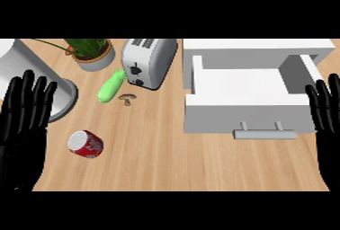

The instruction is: Pick up the can, place it into the drawer and close the drawer

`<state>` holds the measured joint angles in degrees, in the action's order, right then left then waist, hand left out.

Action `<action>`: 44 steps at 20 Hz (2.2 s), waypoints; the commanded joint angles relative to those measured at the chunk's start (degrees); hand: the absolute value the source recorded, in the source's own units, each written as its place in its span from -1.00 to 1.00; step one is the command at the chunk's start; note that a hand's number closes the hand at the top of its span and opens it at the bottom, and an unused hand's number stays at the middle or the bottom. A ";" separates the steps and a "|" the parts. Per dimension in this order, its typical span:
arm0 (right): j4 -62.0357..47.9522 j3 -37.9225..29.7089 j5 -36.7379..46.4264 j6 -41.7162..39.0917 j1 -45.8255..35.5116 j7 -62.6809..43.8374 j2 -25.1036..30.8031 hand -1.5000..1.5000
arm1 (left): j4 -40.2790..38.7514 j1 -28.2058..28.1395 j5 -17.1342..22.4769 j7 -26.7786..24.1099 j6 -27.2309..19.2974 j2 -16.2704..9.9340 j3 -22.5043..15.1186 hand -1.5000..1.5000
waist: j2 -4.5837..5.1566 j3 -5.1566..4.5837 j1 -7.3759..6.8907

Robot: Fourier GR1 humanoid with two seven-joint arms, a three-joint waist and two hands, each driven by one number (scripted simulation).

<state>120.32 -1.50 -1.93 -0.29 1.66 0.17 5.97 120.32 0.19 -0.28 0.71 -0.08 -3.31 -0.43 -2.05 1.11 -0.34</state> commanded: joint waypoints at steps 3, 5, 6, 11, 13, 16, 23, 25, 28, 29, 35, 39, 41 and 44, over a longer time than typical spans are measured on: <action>0.43 1.72 -0.46 -1.13 2.01 2.84 -1.29 -1.00 | 0.73 -1.65 15.69 -2.76 15.69 -7.13 1.66 -1.00 | 1.90 -1.18 0.22; 0.23 1.23 -0.33 -1.17 -0.57 -0.01 0.09 -1.00 | -0.56 -1.68 23.36 -3.38 23.90 -10.55 1.17 -1.00 | 1.99 -1.38 -0.04; -0.71 2.64 -0.07 -0.79 -0.34 0.22 -1.20 -1.00 | -1.41 -2.61 25.45 -5.35 28.23 -12.01 0.06 -1.00 | 2.12 -1.47 -0.27; -1.18 -2.29 2.38 5.86 5.37 -9.96 -1.94 -1.00 | -12.06 -8.52 31.02 1.02 37.06 -25.56 10.73 -1.00 | 2.15 -1.29 0.15; -0.33 -6.27 -1.58 3.56 6.34 -11.21 0.66 -1.00 | -13.32 -8.86 37.47 1.92 40.90 -29.93 15.62 -1.00 | 1.99 -1.16 0.22; 1.45 -6.87 -2.58 2.58 10.43 -9.68 0.10 -1.00 | -19.14 -8.17 42.42 1.61 46.15 -33.89 20.10 -1.00 | 1.96 -1.12 0.53; -2.55 -10.92 -6.63 -3.22 13.23 -3.52 0.65 -1.00 | -17.20 -12.65 49.53 6.28 50.23 -36.18 24.90 -1.00 | 1.96 -1.07 0.12; -0.77 -12.42 -7.94 -4.08 15.14 -3.61 0.62 -1.00 | -23.20 -10.49 50.38 5.68 54.15 -37.94 26.96 -1.00 | 1.98 -1.09 0.34; -0.90 -14.90 -9.92 -4.67 11.81 -7.20 3.11 -1.00 | -27.25 -8.27 53.79 8.58 52.85 -39.55 26.71 -1.00 | 2.04 -1.10 0.39; 2.24 -15.91 -12.15 -7.37 18.34 -4.58 2.08 -1.00 | -27.19 -9.31 56.22 9.80 52.27 -40.16 25.93 -1.00 | 1.96 -1.08 0.71; 1.52 -16.13 -11.46 -10.36 21.70 -2.30 0.36 -1.00 | -28.13 -7.80 66.18 17.45 46.43 -43.09 21.98 -1.00 | 1.99 -1.05 0.80; -0.85 -20.21 -14.09 -12.79 20.36 -0.97 1.79 -1.00 | -28.51 -4.72 67.03 21.03 43.35 -41.61 18.57 -1.00 | 2.05 -1.07 0.84; 5.30 -20.26 -16.05 -11.48 21.37 -6.37 1.28 -1.00 | -29.24 -4.26 66.10 21.81 42.62 -39.86 18.26 -1.00 | 2.02 -1.11 0.83; 1.94 -21.93 -16.08 -15.68 23.84 -0.96 0.18 -1.00 | -28.93 -2.68 62.35 22.27 42.65 -36.06 15.84 -1.00 | 2.02 -1.10 0.91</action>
<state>121.90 -23.03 -18.17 -14.03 23.52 -2.22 7.84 91.91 -5.42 64.50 21.34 44.49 -42.34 18.15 -0.06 0.02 0.45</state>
